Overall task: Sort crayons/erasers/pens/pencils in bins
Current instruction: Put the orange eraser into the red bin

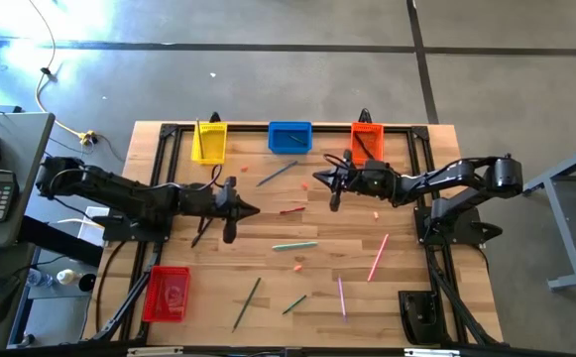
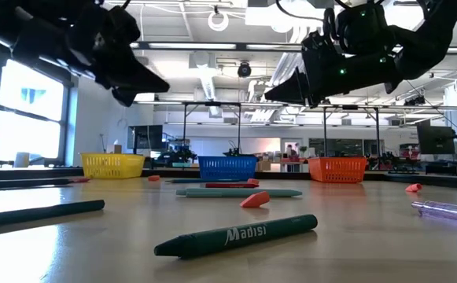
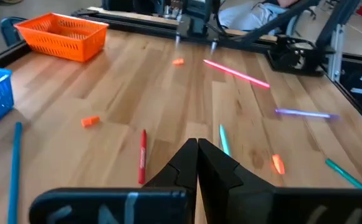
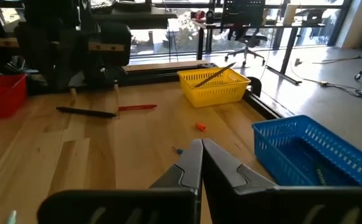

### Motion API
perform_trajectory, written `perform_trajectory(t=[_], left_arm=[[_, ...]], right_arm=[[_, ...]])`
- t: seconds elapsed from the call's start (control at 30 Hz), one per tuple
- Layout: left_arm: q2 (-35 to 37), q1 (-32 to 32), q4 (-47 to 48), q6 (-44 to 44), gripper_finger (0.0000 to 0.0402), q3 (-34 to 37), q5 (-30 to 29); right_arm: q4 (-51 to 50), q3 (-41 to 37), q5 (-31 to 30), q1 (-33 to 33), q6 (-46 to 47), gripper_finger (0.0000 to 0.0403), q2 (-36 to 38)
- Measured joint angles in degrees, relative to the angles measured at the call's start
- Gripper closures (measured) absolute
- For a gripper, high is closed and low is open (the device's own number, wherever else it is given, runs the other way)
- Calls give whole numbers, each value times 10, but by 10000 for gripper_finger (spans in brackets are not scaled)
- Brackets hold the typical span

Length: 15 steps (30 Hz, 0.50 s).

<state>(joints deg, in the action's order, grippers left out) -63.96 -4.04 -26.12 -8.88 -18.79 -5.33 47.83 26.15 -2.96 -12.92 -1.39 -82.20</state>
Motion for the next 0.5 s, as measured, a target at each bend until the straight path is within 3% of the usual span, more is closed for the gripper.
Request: perform_trajectory(t=[0.13,0.27,0.5], left_arm=[[0,14,-53,0,401,34,-1],[0,20,-94,0,401,61,-1],[0,20,-114,-2,401,87,-14]], right_arm=[[-42,7,0,15,6,403,19],[-186,34,-16,42,44,403,59],[-453,43,-67,130,224,403,119]])
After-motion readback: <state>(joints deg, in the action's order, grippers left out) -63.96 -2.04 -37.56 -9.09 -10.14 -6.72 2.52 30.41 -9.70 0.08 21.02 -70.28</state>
